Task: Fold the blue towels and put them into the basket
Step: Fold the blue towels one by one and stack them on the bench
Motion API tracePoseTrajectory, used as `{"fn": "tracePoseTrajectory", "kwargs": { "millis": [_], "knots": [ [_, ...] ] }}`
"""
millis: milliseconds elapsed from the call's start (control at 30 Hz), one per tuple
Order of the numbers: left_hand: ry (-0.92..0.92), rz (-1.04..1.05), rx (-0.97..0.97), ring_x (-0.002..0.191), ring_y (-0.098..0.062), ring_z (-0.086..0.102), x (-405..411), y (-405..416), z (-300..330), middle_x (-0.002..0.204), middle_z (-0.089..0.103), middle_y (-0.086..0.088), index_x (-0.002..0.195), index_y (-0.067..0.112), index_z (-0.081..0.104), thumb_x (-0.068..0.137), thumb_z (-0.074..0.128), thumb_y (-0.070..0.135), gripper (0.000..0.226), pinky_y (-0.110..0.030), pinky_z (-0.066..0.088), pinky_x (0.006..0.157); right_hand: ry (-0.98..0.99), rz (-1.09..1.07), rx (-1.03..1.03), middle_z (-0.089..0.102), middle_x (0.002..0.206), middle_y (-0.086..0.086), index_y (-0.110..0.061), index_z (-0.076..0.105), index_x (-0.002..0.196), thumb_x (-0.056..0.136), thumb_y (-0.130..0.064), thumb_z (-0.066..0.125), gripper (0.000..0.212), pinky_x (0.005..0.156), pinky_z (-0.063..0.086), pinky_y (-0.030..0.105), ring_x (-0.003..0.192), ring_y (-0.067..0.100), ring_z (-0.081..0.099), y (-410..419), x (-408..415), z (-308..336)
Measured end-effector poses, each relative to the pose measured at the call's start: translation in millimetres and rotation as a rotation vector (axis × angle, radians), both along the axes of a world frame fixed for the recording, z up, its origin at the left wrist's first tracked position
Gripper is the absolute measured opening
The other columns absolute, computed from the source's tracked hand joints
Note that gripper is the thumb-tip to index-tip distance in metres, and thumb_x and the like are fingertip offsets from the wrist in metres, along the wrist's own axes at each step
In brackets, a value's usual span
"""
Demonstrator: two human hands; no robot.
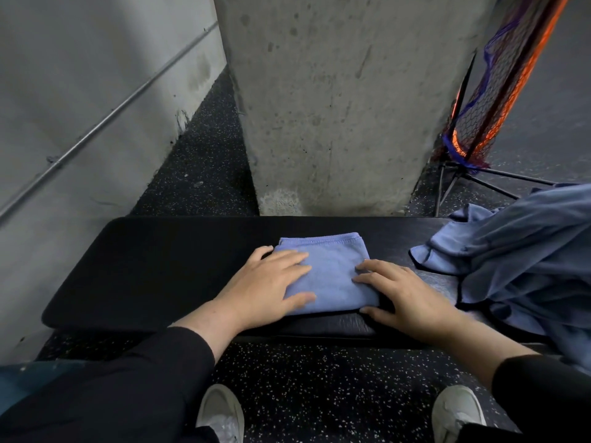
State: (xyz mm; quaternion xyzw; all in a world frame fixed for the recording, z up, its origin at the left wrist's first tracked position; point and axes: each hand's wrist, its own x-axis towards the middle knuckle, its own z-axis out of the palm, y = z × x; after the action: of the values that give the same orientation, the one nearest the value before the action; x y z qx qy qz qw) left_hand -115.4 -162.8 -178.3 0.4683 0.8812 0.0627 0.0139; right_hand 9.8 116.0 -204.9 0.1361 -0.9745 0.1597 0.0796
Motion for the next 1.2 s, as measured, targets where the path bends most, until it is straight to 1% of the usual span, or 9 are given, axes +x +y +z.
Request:
{"fn": "tracePoseTrajectory", "kwargs": {
  "millis": [133,233,400,633,733,867,967,1067,1200],
  "knots": [
    [0.034,-0.049,-0.042,0.144,-0.008,0.027,14,-9,-7,0.156,0.035,0.01,0.149,0.032,0.043,0.084,0.035,0.081,0.081,-0.037,0.017,0.121,0.075,-0.042,-0.003,0.056,0.13,-0.012,-0.026,0.061,0.116,0.088,-0.044,0.052,0.035,0.092,0.044,0.032,0.12,0.01,0.055,-11,-2,2],
    [0.074,-0.019,0.116,0.126,-0.009,0.048,19,-9,-12,0.134,0.057,0.01,0.128,0.028,0.061,0.09,0.046,0.059,0.051,-0.032,0.03,0.111,0.044,-0.105,-0.006,0.062,0.11,-0.016,-0.026,0.06,0.109,0.091,-0.045,0.043,0.031,0.089,0.042,0.036,0.105,0.011,0.059,-15,-9,12],
    [-0.322,0.241,0.314,0.086,-0.007,0.06,19,-6,14,0.089,0.066,0.014,0.097,0.03,0.062,0.095,0.055,0.039,0.011,-0.035,0.049,0.081,-0.032,-0.11,-0.092,0.065,0.092,-0.016,-0.032,0.05,0.108,0.091,-0.061,0.042,0.034,0.09,0.04,0.033,0.088,0.007,0.058,-14,-10,31],
    [-0.58,0.447,0.564,0.08,-0.007,0.063,-3,9,28,0.084,0.066,0.005,0.096,0.03,0.062,0.091,0.069,0.033,0.009,-0.024,0.049,0.071,-0.175,-0.335,-0.379,0.07,0.09,-0.009,-0.034,0.053,0.115,0.092,-0.045,0.064,0.028,0.081,0.052,0.033,0.083,0.008,0.065,-13,-25,37],
    [-0.479,0.556,0.533,0.088,-0.011,0.059,-12,18,21,0.095,0.06,0.006,0.111,0.027,0.059,0.093,0.068,0.033,0.021,-0.027,0.047,0.075,-0.165,-0.433,-0.434,0.069,0.092,-0.007,-0.031,0.057,0.115,0.091,-0.042,0.068,0.029,0.08,0.049,0.031,0.088,0.012,0.064,-14,-41,34],
    [0.063,0.275,0.345,0.112,-0.019,0.057,-17,16,13,0.122,0.06,0.005,0.123,0.022,0.067,0.098,0.056,0.035,0.03,-0.038,0.042,0.094,0.037,-0.464,-0.292,0.058,0.101,-0.003,-0.024,0.059,0.114,0.087,-0.033,0.073,0.031,0.084,0.048,0.038,0.095,0.023,0.059,-14,-60,21],
    [-0.001,0.129,0.118,0.141,-0.013,0.038,-12,12,8,0.151,0.047,0.009,0.142,0.027,0.055,0.1,0.03,0.054,0.056,-0.038,0.023,0.116,0.232,-0.3,-0.117,0.062,0.115,-0.007,-0.027,0.067,0.105,0.094,-0.034,0.058,0.015,0.082,0.049,0.044,0.103,0.025,0.059,-16,-63,12],
    [-0.056,0.15,-0.068,0.153,-0.007,0.007,-11,4,-3,0.166,0.016,0.014,0.16,0.029,0.022,0.102,0.032,0.059,0.066,-0.04,0.005,0.125,0.114,-0.167,-0.077,0.057,0.14,-0.016,-0.029,0.065,0.128,0.098,-0.053,0.042,0.045,0.1,0.042,0.041,0.136,0.012,0.048,-13,-54,-1],
    [-0.091,0.166,-0.112,0.154,-0.007,-0.001,-13,3,-2,0.168,0.006,0.016,0.161,0.03,0.009,0.099,0.035,0.063,0.075,-0.044,0.003,0.125,-0.095,-0.124,-0.04,0.025,0.159,-0.025,-0.032,0.035,0.154,0.091,-0.066,0.046,0.073,0.119,0.021,0.04,0.151,-0.002,0.013,-1,-45,-7]
  ]
}}
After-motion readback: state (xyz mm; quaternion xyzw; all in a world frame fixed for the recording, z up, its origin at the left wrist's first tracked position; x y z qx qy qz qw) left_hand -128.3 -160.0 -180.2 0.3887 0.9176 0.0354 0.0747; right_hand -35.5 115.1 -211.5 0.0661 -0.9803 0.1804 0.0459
